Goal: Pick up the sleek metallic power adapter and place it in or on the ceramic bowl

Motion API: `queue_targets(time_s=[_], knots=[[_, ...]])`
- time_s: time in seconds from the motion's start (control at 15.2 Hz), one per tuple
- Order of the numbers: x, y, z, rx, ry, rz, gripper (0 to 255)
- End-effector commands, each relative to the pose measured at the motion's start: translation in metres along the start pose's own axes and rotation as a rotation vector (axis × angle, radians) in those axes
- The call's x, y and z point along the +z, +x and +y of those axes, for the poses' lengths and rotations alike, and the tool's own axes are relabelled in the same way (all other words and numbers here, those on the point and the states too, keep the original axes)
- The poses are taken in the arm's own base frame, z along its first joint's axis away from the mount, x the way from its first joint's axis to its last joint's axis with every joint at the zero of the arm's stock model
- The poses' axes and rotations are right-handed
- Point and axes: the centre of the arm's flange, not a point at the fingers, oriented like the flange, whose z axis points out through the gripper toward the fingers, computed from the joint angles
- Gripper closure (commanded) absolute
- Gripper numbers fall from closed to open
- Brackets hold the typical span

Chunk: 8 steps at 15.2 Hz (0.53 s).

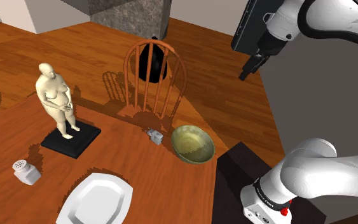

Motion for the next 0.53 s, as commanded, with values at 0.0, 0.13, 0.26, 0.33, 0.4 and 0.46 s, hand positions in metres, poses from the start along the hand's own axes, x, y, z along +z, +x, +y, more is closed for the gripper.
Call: queue_targets(time_s=[0.0, 0.13, 0.26, 0.33, 0.4, 0.46], knots=[[0.000, 0.000, 0.000, 0.000, 0.000, 0.000, 0], [0.019, 0.011, -0.015, -0.009, 0.005, -0.008, 0], [0.037, 0.021, -0.031, -0.018, 0.011, -0.015, 0], [0.046, 0.026, -0.039, -0.022, 0.013, -0.019, 0], [0.056, 0.032, -0.046, -0.027, 0.016, -0.023, 0], [0.065, 0.037, -0.054, -0.031, 0.019, -0.026, 0]])
